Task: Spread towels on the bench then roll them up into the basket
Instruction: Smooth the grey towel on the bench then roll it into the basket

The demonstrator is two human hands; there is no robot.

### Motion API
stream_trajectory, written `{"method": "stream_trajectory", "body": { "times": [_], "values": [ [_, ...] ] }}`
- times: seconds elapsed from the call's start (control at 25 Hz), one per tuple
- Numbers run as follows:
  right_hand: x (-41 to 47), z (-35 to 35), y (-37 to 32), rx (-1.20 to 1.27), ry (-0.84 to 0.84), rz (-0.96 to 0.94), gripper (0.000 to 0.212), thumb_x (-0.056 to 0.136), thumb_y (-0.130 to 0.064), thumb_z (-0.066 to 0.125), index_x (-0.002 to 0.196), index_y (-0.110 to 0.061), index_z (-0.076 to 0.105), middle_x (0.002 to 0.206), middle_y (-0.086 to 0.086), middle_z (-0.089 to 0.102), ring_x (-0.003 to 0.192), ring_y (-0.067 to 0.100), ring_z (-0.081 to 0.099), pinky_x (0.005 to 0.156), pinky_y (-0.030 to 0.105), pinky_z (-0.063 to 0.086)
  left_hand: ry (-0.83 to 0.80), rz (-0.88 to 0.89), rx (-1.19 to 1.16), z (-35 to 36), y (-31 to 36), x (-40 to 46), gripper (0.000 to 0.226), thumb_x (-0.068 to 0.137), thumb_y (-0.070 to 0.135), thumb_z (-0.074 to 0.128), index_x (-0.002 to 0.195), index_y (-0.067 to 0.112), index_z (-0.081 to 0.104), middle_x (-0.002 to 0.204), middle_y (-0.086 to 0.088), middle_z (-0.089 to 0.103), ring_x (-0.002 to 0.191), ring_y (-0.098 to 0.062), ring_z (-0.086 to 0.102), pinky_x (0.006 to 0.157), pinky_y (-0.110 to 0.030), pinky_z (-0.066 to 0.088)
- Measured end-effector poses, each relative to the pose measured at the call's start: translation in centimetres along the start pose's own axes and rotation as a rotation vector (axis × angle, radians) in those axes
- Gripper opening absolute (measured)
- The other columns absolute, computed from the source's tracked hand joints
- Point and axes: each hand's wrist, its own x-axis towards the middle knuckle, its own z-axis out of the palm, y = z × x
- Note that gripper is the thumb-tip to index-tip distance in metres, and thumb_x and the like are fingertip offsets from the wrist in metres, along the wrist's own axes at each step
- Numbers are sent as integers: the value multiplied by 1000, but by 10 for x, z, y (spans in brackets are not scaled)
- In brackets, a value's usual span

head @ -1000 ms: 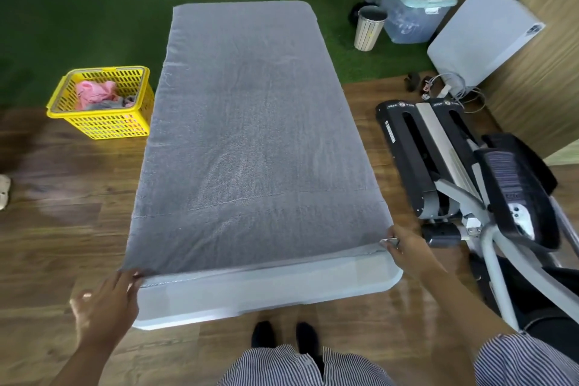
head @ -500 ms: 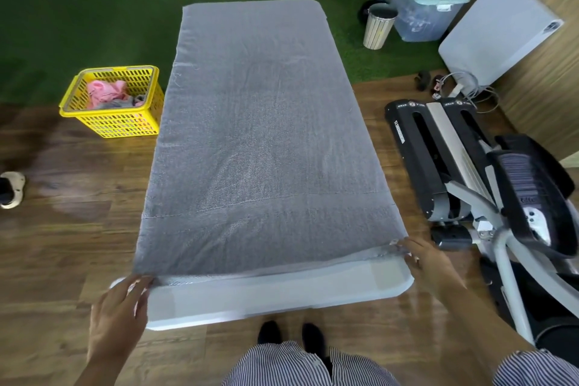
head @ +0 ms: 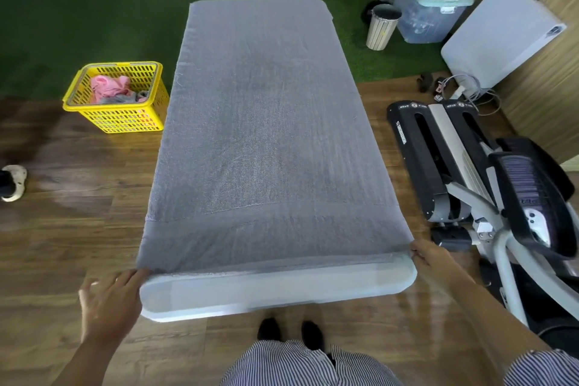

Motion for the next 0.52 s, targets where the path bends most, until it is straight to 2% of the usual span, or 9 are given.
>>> {"method": "stream_trajectory", "body": {
  "times": [0.08, 0.16, 0.28, 0.32, 0.4, 0.52],
  "values": [
    [4, 5, -4, 8, 94, -15, 13, 91, -8, 51, 100, -4, 60, 98, 10, 59, 81, 23, 53, 71, 31, 41, 3, -50, 18, 2, 6, 5, 33, 74, 8, 39, 86, 18, 69, 75, -2, 66, 68, -28, 65, 81, -51, 35],
    [7, 10, -7, 18, 167, -31, 15, 90, -5, 54, 105, -2, 57, 103, 9, 53, 79, 22, 51, 71, 30, 40, 20, -114, -13, 3, 14, 8, 29, 76, 7, 41, 87, 17, 67, 82, -6, 65, 71, -30, 62, 80, -51, 35],
    [1, 16, -8, 3, 264, -119, 12, 83, 5, 62, 88, -5, 63, 89, 3, 55, 66, 14, 49, 60, 21, 39, 50, -84, -105, 7, 23, 4, 35, 72, 4, 38, 88, 18, 65, 88, -8, 61, 73, -33, 59, 75, -52, 38],
    [-1, 18, -6, 4, 270, -151, 15, 78, 7, 65, 85, -7, 65, 84, 1, 56, 64, 8, 47, 56, 17, 37, 55, -69, -148, 7, 24, 2, 37, 73, 5, 36, 88, 17, 67, 89, -8, 60, 71, -34, 59, 72, -52, 40],
    [-7, 18, -7, 15, 244, -135, 20, 75, 5, 67, 90, -8, 68, 86, -4, 58, 69, 8, 49, 54, 13, 35, 62, -79, -217, 9, 24, -2, 37, 77, 14, 37, 89, 13, 72, 94, -10, 63, 75, -35, 60, 71, -51, 44],
    [-9, 14, -9, -17, 204, -94, 28, 77, 3, 65, 102, -9, 68, 100, -4, 61, 64, 12, 56, 63, 22, 40, 63, -57, -223, 11, 22, -6, 40, 82, 26, 39, 97, 10, 73, 102, -12, 69, 86, -37, 64, 81, -52, 43]
  ]
}}
